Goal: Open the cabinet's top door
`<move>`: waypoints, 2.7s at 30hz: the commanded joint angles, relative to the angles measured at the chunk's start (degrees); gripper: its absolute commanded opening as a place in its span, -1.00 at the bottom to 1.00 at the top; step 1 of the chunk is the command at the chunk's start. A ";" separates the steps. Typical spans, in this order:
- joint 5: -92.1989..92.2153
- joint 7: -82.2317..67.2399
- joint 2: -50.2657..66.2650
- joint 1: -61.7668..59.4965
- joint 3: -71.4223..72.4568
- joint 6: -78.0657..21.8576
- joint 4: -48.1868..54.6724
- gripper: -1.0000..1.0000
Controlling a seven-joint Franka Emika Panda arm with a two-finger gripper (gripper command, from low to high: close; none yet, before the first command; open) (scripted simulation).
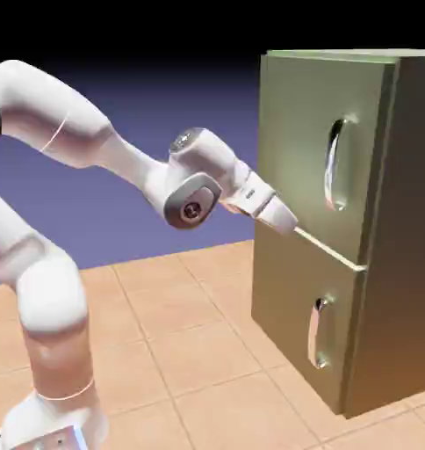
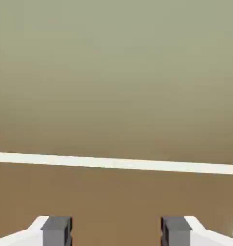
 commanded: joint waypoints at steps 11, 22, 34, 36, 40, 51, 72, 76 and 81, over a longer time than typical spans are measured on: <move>-27.42 20.76 -4.40 6.35 -8.71 0.15 3.71 0.00; -54.83 41.52 -8.80 12.70 -17.42 0.30 7.43 0.00; -84.74 64.17 -13.60 19.63 -26.93 0.47 11.48 0.00; -89.72 67.94 -14.40 20.78 -28.51 0.50 12.15 0.00; -99.69 75.49 -16.00 23.09 -31.68 0.55 13.50 0.00; -127.11 96.25 -20.40 29.44 -40.39 0.70 17.21 0.00; -155.79 118.45 -20.22 43.66 -53.10 -3.20 25.73 -1.00; -151.66 118.45 -20.18 35.33 -46.94 -5.92 20.44 -1.00; -145.96 118.45 -20.91 24.94 -38.58 -8.41 14.51 -1.00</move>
